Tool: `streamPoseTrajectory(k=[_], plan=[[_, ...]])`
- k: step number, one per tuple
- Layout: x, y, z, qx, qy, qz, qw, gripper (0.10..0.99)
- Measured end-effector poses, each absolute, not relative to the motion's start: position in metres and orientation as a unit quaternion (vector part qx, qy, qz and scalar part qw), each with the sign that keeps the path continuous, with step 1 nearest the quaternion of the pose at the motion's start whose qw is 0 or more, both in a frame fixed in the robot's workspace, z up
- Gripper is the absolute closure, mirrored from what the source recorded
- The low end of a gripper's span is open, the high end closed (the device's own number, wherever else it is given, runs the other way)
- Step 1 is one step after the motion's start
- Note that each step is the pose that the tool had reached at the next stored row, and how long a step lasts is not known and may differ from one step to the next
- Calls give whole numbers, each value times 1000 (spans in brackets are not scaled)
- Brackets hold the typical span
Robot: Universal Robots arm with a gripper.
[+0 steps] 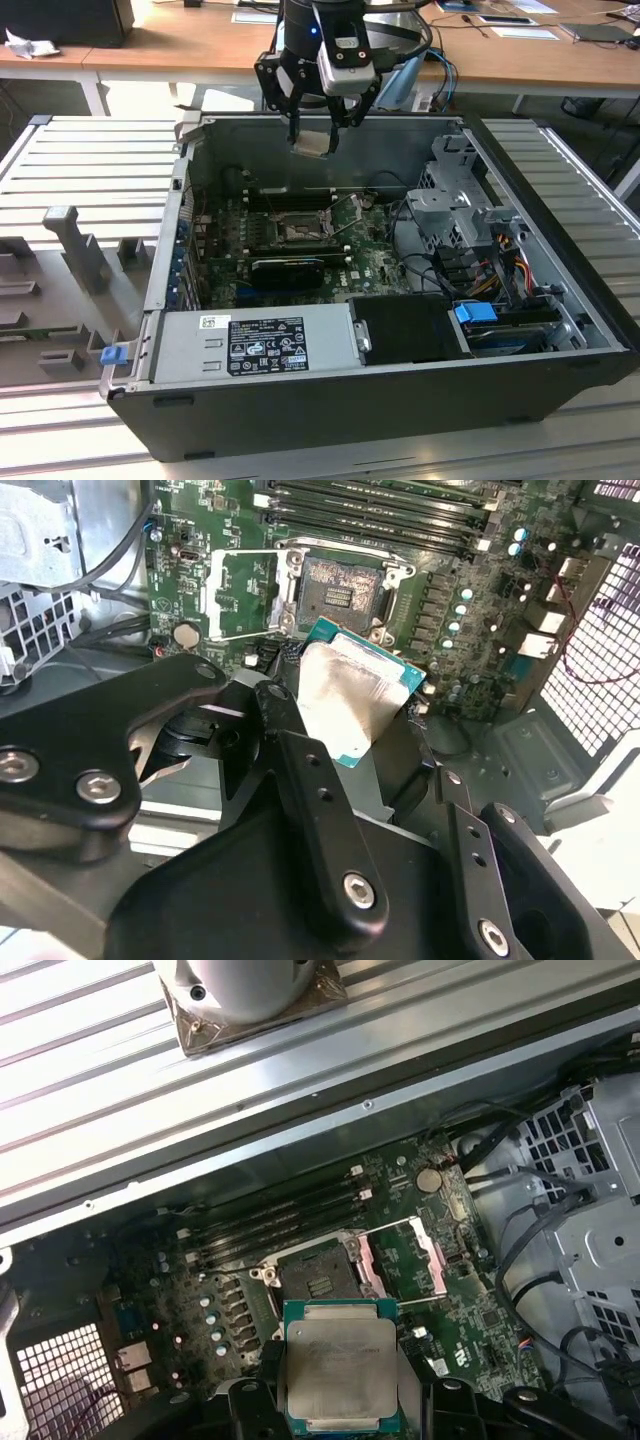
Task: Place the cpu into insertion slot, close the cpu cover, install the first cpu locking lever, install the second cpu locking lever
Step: 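Place the cpu into insertion slot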
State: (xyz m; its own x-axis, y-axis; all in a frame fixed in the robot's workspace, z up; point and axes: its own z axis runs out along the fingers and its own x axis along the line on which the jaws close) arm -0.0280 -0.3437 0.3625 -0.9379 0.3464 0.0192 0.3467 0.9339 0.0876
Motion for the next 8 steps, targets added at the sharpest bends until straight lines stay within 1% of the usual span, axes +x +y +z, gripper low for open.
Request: streamPoseTrajectory(k=[8], plan=[[-28,-344,363,-189,-981,-45,1,553]])
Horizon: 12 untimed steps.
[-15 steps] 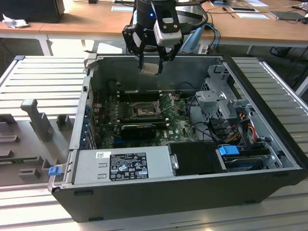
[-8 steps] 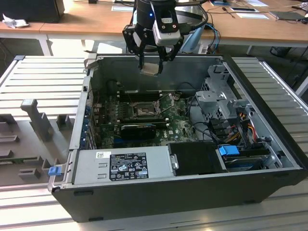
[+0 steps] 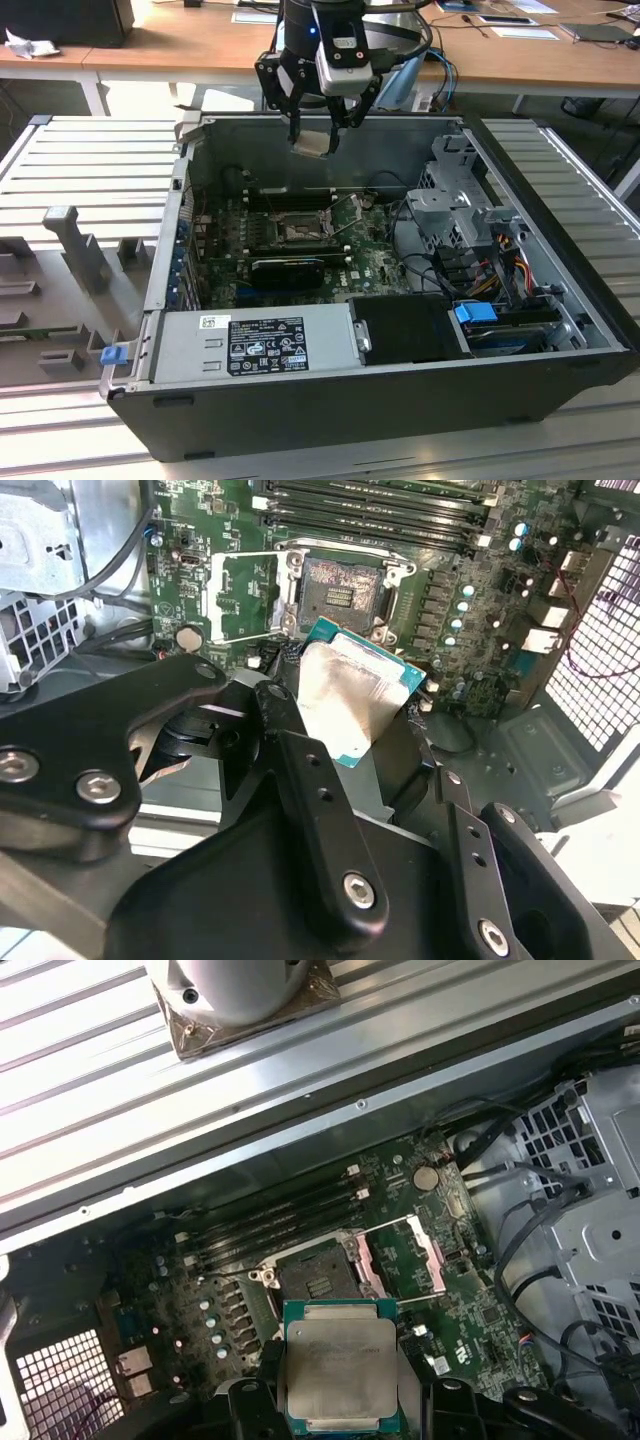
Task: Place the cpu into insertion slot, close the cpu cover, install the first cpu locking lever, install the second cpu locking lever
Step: 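Place the cpu into insertion slot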
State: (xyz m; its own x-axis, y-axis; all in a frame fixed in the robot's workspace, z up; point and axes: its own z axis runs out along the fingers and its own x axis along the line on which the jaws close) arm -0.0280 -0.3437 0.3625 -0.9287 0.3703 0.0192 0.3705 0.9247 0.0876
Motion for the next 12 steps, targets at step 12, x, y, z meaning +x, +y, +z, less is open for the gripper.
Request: streamPoseTrajectory(k=[12], plan=[[-28,-344,363,-224,-974,-45,0,553]])
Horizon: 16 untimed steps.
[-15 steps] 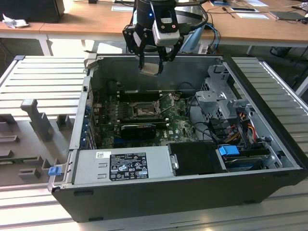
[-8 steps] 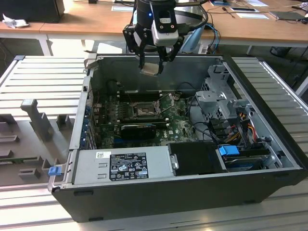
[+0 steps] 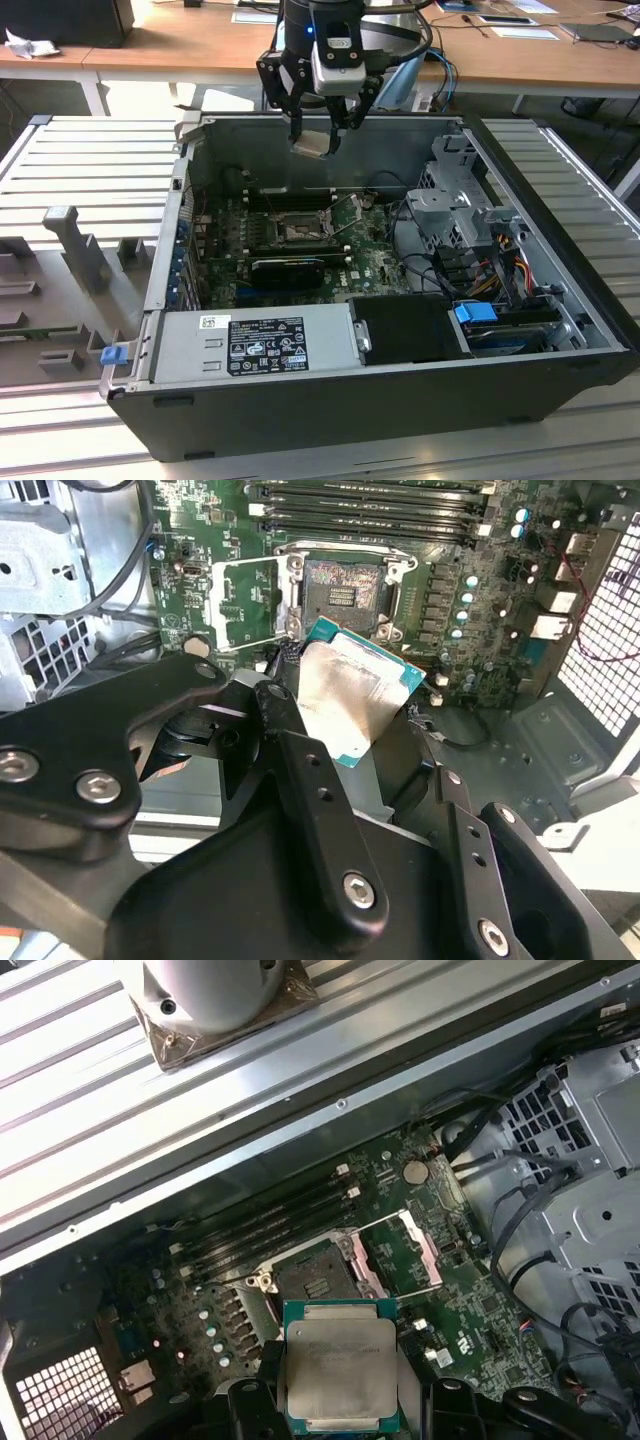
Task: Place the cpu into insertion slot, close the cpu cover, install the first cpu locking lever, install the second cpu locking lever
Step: 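Place the cpu into insertion slot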
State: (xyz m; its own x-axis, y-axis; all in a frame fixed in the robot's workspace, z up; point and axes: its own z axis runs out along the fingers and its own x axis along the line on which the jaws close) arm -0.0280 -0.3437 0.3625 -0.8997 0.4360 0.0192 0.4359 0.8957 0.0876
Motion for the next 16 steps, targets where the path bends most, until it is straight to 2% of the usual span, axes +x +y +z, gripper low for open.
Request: streamPoseTrajectory(k=[16], plan=[[-28,-344,363,293,955,45,4,553]])
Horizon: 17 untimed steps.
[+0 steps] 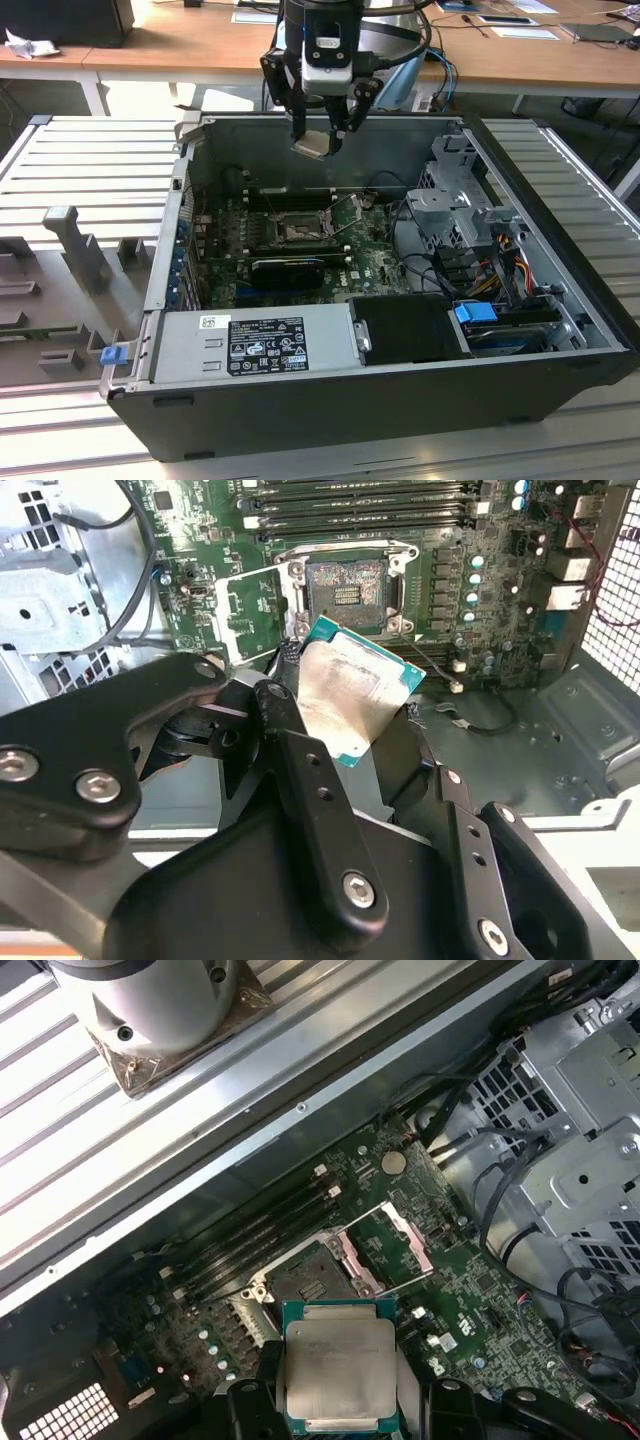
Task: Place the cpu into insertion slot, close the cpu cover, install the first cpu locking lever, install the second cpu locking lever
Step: 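Place the cpu into insertion slot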
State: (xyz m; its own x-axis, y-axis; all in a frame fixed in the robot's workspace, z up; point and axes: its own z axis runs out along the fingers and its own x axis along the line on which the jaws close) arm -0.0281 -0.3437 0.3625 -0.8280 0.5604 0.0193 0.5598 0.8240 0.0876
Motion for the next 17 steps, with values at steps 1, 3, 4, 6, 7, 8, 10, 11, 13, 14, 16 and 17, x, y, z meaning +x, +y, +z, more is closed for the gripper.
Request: streamPoseTrajectory(k=[1,3,4,6,7,8,10,11,13,14,16,17], plan=[[-28,-344,362,297,954,45,4,553],[-28,-344,363,303,952,45,4,553],[-28,-344,363,307,951,45,4,553],[-28,-344,362,318,947,45,5,553],[-28,-344,362,325,945,45,5,553],[-28,-344,362,330,943,45,5,553],[-28,-344,362,341,939,45,6,553],[-28,-344,362,344,938,44,6,553],[-28,-344,361,344,938,45,6,553],[-28,-344,360,344,938,44,6,553],[-28,-344,360,347,937,44,6,553],[-28,-344,360,349,936,44,6,553]])
